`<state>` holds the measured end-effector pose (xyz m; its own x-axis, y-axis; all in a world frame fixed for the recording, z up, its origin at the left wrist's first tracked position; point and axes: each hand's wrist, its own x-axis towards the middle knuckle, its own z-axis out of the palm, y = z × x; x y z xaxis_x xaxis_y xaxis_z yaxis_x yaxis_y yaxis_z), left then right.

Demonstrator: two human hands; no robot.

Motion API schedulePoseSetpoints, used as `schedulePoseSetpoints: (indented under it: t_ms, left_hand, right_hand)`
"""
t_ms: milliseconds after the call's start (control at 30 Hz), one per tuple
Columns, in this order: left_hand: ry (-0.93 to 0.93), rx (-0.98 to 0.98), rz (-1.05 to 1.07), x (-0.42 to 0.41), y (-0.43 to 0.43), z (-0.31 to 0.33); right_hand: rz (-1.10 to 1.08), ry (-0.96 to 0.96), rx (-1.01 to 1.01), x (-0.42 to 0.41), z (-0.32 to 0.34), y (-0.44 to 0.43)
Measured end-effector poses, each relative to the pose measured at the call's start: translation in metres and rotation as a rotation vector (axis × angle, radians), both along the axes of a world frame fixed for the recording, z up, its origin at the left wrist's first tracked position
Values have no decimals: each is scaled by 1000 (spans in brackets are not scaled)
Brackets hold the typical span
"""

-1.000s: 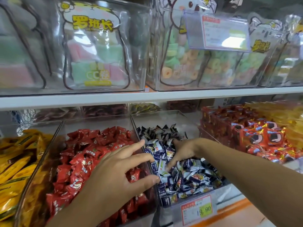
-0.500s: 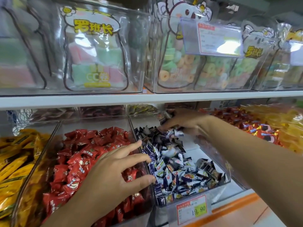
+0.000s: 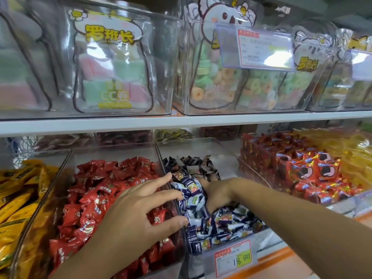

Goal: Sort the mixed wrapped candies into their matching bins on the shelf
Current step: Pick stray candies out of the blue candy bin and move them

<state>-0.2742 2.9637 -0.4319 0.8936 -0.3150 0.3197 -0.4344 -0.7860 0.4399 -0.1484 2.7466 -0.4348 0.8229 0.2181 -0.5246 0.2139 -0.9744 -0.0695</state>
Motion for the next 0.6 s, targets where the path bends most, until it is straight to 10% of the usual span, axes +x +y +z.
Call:
schedulePoseSetpoints:
  t_ms: [600]
  left_hand:
    - [-4,-60,-12,1,0,-1]
  right_hand:
    - [-81,-100,289,4,-8,-13]
